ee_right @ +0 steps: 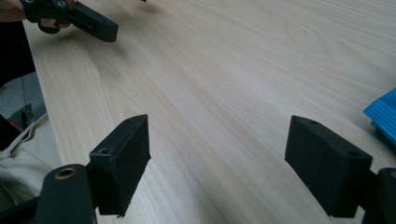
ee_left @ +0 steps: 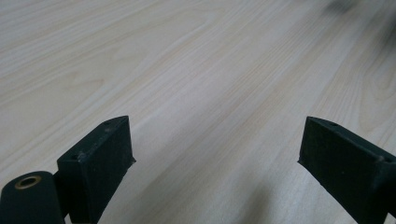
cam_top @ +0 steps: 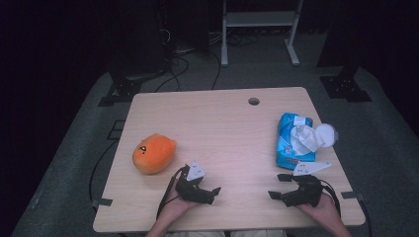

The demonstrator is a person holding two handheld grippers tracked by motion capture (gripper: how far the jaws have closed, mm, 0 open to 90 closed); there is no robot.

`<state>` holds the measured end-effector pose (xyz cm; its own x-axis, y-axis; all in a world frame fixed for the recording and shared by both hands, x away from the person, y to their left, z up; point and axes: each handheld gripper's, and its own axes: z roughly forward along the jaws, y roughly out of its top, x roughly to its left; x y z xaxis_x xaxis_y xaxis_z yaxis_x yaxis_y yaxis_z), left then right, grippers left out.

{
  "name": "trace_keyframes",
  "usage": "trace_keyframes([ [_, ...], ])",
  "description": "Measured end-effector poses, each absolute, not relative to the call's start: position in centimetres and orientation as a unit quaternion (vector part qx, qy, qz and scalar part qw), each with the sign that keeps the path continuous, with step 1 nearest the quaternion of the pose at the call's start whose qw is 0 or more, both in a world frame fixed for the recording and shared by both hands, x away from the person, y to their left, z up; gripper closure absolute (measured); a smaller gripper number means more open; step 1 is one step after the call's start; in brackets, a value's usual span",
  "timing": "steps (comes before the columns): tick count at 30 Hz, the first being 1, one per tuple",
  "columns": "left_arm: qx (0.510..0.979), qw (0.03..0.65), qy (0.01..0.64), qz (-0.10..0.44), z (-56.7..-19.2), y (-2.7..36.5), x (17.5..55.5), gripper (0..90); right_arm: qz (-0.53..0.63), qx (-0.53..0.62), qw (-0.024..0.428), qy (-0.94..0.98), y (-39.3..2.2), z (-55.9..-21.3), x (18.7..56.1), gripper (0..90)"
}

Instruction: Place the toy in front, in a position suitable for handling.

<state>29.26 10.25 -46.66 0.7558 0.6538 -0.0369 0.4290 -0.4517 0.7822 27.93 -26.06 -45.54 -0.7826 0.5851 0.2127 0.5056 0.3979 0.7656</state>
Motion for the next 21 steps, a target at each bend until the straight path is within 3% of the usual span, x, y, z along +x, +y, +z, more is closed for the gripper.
trace_keyframes([
  [8,0.837,0.431,0.314,0.122,-45.8,10.7,29.7,9.8,0.441,0.330,0.038,0.834,-25.8,-46.1,28.6,21.1],
  [21,0.793,0.479,0.337,0.165,-42.4,13.3,30.0,8.5,0.436,0.331,0.039,0.836,-25.4,-46.2,28.6,20.9],
])
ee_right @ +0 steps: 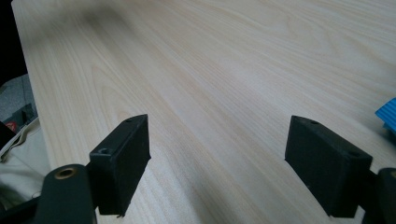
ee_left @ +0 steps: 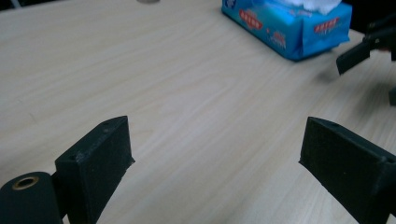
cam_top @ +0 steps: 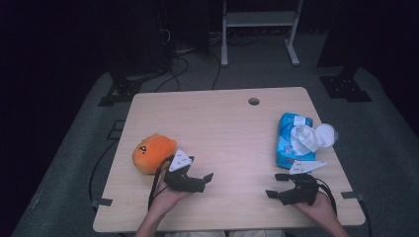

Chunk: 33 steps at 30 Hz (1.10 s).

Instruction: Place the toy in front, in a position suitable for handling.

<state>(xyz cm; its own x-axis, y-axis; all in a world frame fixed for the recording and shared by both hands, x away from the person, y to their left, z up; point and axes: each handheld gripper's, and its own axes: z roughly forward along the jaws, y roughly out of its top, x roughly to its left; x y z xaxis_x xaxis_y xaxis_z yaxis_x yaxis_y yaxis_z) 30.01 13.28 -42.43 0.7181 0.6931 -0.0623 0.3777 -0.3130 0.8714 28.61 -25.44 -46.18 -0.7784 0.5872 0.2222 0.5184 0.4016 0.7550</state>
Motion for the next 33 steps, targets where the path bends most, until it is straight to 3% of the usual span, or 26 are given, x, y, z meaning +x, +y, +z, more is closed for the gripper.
trace_keyframes([
  [16,0.737,0.530,0.365,0.207,-38.6,17.5,30.1,7.4,0.432,0.329,0.039,0.839,-25.1,-46.2,28.5,20.9],
  [33,0.698,0.537,0.402,0.250,-37.9,21.9,30.6,4.8,0.427,0.333,0.041,0.840,-25.2,-46.5,28.6,20.8],
])
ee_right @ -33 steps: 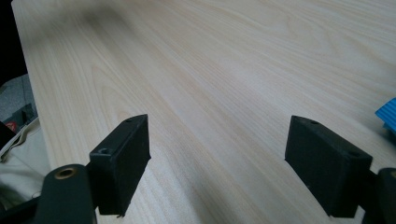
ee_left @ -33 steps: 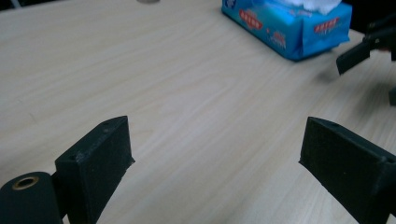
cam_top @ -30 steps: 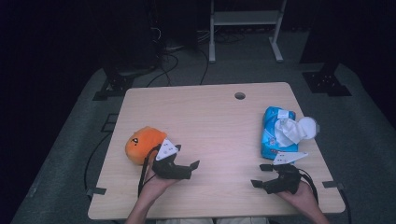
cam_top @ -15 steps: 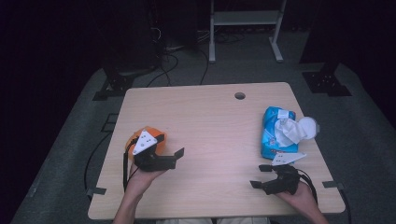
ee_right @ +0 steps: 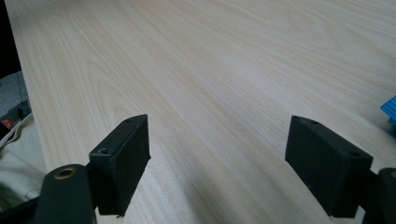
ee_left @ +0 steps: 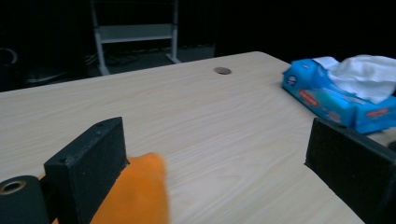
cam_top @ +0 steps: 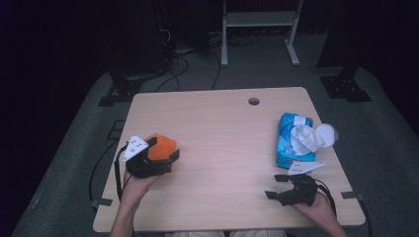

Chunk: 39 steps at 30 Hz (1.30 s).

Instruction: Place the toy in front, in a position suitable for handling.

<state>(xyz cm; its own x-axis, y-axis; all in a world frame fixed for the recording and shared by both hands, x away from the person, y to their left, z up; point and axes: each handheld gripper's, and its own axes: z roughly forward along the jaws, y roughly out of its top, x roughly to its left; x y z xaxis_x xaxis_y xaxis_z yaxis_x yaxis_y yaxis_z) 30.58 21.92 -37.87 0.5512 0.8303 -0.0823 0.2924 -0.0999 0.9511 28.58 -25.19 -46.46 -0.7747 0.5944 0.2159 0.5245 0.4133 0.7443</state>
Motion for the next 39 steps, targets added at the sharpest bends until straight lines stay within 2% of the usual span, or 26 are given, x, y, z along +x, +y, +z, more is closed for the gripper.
trace_keyframes([
  [3,0.679,0.543,0.422,0.257,-37.9,23.7,30.7,4.8,0.426,0.334,0.041,0.840,-25.1,-46.5,28.6,20.8],
  [20,0.654,0.518,0.471,0.288,-39.7,27.3,31.4,5.3,0.428,0.334,0.045,0.839,-25.2,-46.3,28.4,20.8],
  [33,0.663,0.496,0.483,0.284,-41.3,27.2,32.1,7.0,0.429,0.331,0.046,0.839,-25.2,-46.2,28.3,20.8],
  [39,0.682,0.470,0.487,0.278,-42.8,26.9,32.7,7.1,0.425,0.327,0.044,0.843,-24.9,-46.3,28.3,20.9],
])
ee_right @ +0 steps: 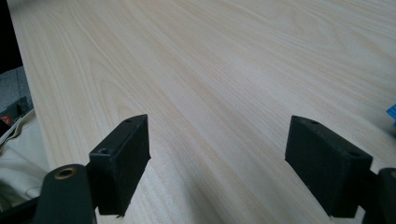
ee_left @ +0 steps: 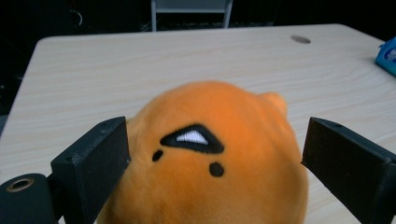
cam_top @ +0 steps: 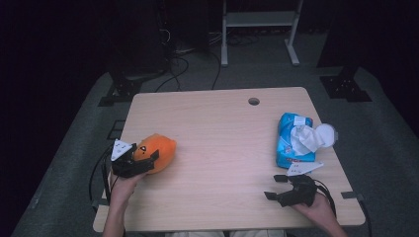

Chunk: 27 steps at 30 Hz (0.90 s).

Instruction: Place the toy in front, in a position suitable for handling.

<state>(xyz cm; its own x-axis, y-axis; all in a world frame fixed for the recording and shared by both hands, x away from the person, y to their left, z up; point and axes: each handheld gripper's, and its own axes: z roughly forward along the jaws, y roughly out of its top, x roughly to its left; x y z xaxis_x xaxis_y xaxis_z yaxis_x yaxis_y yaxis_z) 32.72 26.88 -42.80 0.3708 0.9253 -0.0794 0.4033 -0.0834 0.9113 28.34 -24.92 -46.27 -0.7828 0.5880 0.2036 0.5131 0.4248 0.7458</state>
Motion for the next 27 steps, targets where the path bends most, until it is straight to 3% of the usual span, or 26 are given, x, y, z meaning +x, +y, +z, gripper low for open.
trace_keyframes([
  [7,0.694,0.451,0.484,0.285,-44.0,26.4,32.9,7.6,0.417,0.323,0.036,0.849,-24.8,-46.5,28.3,21.2],
  [9,0.706,0.442,0.472,0.290,-44.1,26.0,32.7,12.8,0.421,0.323,0.035,0.847,-24.8,-46.4,28.3,21.2],
  [16,0.701,0.443,0.480,0.286,-44.1,26.1,32.7,15.6,0.412,0.325,0.034,0.851,-24.5,-46.6,28.4,21.3],
  [20,0.695,0.434,0.494,0.290,-44.0,26.2,32.6,27.5,0.413,0.323,0.037,0.851,-24.5,-46.6,28.4,21.3],
  [27,0.686,0.431,0.512,0.286,-43.7,26.1,32.7,33.6,0.414,0.324,0.036,0.850,-24.6,-46.6,28.4,21.3],
])
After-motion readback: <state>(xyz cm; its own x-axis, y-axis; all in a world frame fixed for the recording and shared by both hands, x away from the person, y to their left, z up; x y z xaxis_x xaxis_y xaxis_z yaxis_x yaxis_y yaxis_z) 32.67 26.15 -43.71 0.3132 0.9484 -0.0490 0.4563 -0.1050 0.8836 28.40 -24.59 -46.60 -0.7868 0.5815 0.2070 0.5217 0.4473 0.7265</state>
